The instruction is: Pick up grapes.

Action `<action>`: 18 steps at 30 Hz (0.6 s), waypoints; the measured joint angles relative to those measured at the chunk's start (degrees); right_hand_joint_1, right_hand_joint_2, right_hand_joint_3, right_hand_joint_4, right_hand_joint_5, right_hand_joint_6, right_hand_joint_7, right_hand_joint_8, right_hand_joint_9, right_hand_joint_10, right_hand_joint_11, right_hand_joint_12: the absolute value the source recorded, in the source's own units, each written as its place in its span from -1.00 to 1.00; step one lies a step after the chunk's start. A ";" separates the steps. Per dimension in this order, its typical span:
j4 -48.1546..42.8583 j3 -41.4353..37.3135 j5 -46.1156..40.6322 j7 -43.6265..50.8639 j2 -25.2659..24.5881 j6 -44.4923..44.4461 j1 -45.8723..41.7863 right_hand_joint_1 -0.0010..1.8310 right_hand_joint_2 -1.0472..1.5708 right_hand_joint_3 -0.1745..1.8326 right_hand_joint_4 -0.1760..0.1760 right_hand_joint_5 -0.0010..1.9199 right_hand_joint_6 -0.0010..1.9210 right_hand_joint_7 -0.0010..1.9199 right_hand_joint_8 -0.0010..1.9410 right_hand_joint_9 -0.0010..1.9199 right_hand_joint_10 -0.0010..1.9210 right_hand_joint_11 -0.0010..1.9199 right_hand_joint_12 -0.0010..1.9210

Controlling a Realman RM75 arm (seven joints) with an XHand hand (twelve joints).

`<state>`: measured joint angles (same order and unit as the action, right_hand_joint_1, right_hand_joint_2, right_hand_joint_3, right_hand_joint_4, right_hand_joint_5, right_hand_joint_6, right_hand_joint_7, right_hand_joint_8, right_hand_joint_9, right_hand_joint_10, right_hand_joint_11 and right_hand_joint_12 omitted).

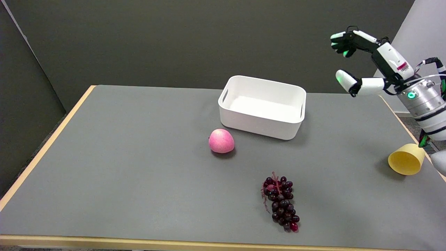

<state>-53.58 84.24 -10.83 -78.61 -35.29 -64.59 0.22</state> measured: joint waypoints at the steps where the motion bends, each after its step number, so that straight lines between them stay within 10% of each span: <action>1: 0.00 -0.38 0.08 -0.74 -0.08 -0.55 -0.54 -0.26 0.26 0.07 0.00 -0.64 -0.34 -0.44 -0.37 -0.54 0.16 -0.52 0.77; 18: -10.40 -14.97 9.66 -15.17 -6.37 -2.21 -19.86 -0.39 0.25 0.08 -0.61 -0.77 -0.49 -0.67 -0.46 -0.78 -0.07 -0.77 0.56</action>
<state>-63.98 69.27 -1.17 -93.78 -41.66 -66.80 -19.64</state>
